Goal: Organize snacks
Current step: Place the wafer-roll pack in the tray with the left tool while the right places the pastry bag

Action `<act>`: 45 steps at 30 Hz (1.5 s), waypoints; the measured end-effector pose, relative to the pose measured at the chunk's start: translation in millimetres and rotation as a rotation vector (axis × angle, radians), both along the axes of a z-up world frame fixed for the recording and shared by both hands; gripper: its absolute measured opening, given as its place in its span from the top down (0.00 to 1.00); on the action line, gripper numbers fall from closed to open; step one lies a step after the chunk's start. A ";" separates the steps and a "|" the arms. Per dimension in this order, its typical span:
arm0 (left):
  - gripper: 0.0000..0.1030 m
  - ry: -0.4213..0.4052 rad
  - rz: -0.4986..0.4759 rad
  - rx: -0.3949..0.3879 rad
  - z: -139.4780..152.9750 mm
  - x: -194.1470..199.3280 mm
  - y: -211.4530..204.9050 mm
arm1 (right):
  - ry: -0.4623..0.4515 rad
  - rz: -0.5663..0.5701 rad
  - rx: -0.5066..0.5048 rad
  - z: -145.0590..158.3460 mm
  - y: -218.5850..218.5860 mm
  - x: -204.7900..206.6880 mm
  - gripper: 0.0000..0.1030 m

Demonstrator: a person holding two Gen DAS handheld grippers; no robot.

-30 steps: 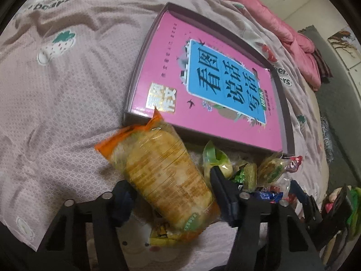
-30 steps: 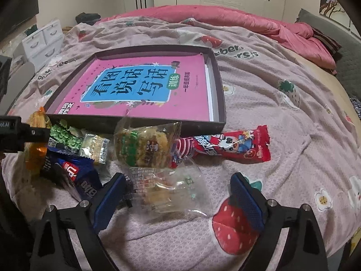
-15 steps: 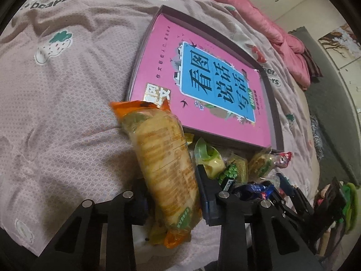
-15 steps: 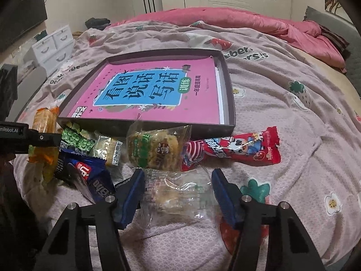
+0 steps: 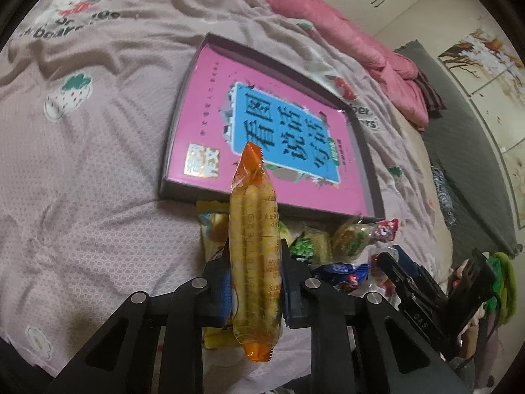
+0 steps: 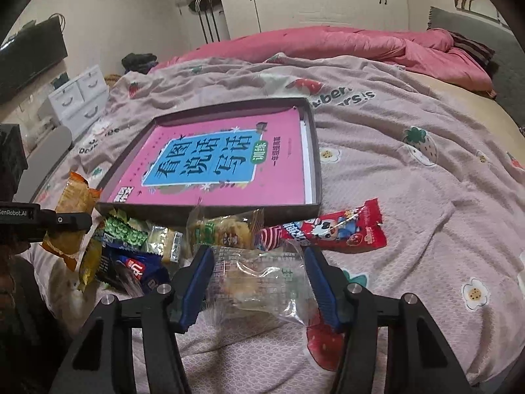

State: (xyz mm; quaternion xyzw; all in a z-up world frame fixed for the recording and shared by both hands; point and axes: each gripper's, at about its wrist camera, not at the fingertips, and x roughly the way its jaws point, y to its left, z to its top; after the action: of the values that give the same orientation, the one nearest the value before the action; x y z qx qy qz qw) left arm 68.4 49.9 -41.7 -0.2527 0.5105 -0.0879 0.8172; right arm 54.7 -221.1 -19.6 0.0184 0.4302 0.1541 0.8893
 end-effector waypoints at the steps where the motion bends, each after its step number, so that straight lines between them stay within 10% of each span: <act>1: 0.77 -0.012 -0.002 -0.002 2.6 -0.5 -0.1 | -0.005 -0.004 0.005 1.2 -1.0 -0.3 0.44; 31: 0.77 -0.148 0.044 0.078 24.6 42.5 7.6 | -0.164 -0.030 0.049 27.5 -0.3 32.8 0.50; 45: 0.77 -0.109 0.033 0.117 -2.4 67.8 -1.0 | -0.069 -0.020 -0.034 -1.2 3.9 48.3 0.51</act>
State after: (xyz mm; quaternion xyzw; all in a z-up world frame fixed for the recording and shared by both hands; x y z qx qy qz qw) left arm 136.2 48.9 -44.1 -0.2078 0.4651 -0.0584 0.8585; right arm 103.0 -217.2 -20.9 0.0024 0.4015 0.1383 0.9054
